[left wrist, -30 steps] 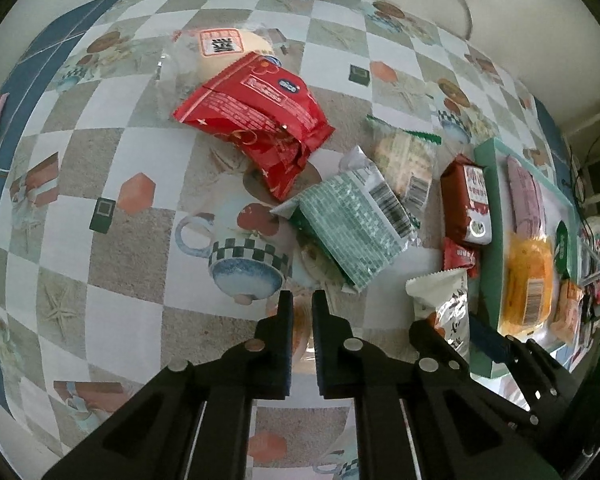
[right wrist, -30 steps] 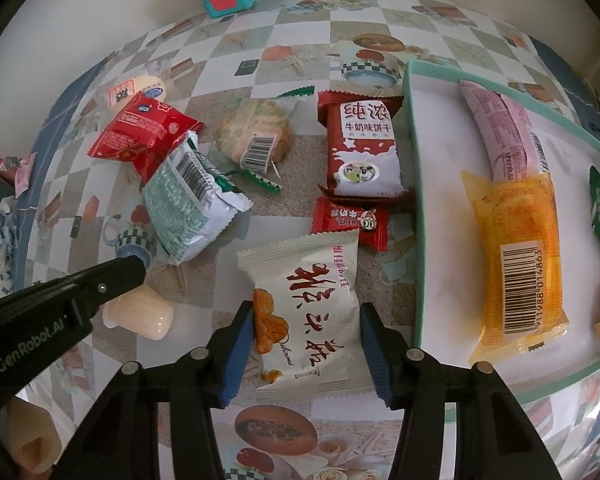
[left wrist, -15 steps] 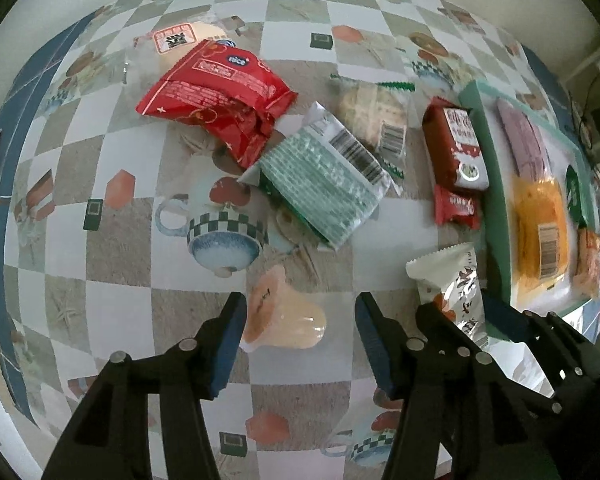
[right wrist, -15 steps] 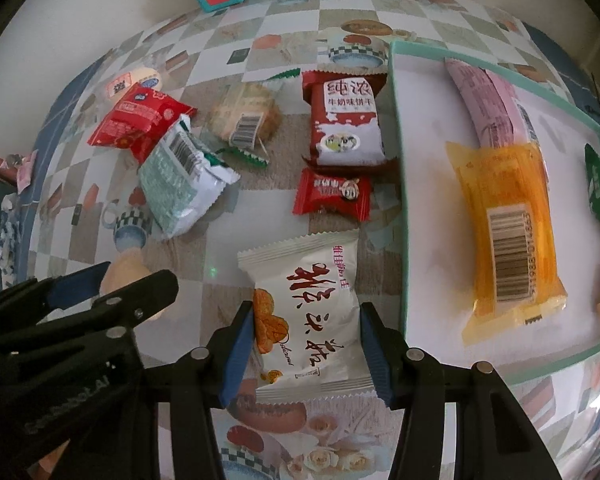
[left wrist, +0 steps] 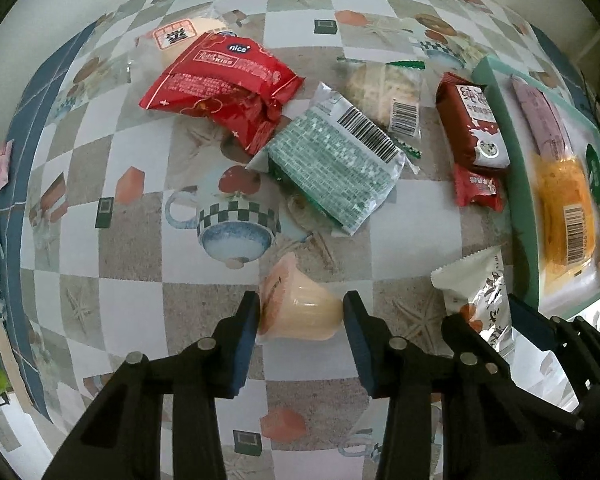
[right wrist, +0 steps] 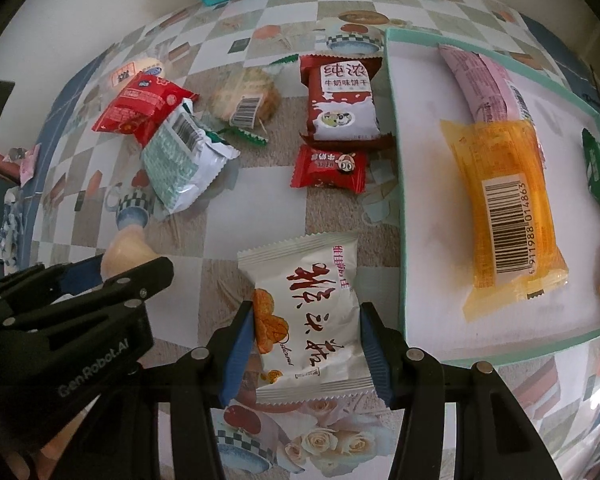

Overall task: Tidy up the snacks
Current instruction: 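Carry the white packet and jelly cup over the white tray with both tools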

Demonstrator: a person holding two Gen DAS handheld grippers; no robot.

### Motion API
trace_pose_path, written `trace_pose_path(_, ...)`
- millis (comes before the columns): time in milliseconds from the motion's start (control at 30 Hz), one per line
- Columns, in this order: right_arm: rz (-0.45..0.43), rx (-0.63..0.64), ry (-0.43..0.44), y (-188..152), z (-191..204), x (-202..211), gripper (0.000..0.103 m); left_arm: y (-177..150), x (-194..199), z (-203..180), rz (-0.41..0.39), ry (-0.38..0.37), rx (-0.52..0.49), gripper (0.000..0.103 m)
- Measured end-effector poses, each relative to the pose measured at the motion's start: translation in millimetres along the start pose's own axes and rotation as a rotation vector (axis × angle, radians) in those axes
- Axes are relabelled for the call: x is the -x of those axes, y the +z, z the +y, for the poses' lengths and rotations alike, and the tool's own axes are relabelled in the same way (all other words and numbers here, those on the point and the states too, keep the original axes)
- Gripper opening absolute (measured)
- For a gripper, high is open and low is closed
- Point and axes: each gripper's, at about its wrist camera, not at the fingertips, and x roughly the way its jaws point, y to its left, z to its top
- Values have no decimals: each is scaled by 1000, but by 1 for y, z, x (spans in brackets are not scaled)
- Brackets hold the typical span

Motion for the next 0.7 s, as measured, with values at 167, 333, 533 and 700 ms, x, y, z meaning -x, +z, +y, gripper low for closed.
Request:
trace_pose_path(167,-3,2,6,6,3,1,55,0,2,-1,-9,-2,7,43)
trace_pose_path(333,-26,2,16,10,5,10,55,-2,9,6,-28,-4,21,43)
trace_pose_path(533,-66,0,35,12,6,31,55,1,33,17,-74,-16,36,43)
trace_pose_path(700,-123,-6,51,17,3,52,55,4,55,25,-130,-12,58,43)
